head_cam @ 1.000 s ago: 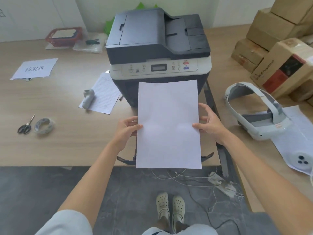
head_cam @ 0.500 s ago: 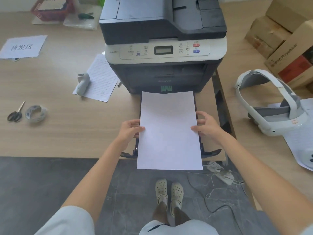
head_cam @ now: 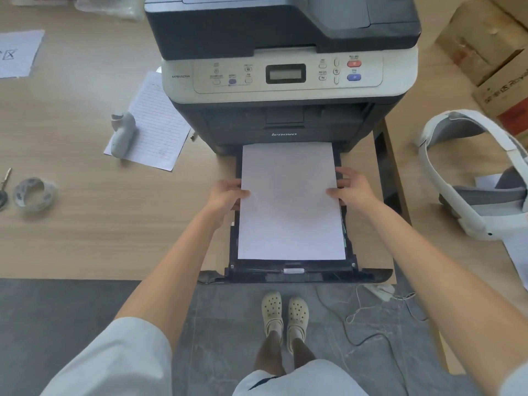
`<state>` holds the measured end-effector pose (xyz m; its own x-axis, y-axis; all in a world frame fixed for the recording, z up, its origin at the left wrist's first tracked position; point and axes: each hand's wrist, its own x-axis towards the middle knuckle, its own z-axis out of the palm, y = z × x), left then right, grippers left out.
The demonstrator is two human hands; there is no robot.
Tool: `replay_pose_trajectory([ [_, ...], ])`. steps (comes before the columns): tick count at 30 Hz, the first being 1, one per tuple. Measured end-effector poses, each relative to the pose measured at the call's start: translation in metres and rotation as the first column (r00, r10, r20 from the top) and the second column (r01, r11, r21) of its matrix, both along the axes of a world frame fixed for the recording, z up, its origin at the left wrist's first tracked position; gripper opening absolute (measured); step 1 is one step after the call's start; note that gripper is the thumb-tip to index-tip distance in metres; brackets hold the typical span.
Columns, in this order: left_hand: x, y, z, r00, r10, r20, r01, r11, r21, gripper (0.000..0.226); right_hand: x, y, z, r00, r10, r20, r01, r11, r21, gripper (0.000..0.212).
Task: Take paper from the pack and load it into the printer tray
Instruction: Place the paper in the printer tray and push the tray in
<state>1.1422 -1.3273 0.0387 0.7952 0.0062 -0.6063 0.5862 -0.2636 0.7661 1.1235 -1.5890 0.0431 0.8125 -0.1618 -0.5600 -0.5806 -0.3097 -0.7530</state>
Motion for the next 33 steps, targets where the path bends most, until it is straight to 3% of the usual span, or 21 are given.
replay_pose_trajectory([
  [15,0.019,-0.008,-0.016,0.996,-0.093,-0.004,0.093,0.981,0.171,0.020,0.011,0.005,-0.021,0.999,-0.025,0.034,0.028,0.995,-0.092,0.056],
  [21,0.017,-0.008,-0.015,0.996,-0.087,-0.006,0.086,0.978,0.188,0.033,0.011,0.007,-0.022,0.997,-0.045,0.059,0.053,0.987,-0.150,0.054],
  [26,0.018,-0.010,-0.017,0.993,-0.114,0.012,0.106,0.955,0.276,0.013,0.010,0.012,-0.024,0.995,-0.042,0.091,0.060,0.976,-0.208,0.051],
  [28,0.018,-0.011,-0.017,0.994,-0.110,0.005,0.103,0.946,0.308,0.026,0.011,0.013,-0.025,0.995,-0.035,0.094,0.055,0.972,-0.228,0.051],
  [31,0.017,-0.011,-0.016,0.995,-0.105,-0.001,0.100,0.950,0.295,0.014,0.011,0.013,-0.024,0.997,-0.024,0.072,0.041,0.969,-0.242,0.053],
  [33,0.017,-0.010,-0.015,0.996,-0.090,-0.005,0.088,0.959,0.269,0.022,0.012,0.011,-0.021,0.998,-0.017,0.056,0.030,0.968,-0.248,0.050],
])
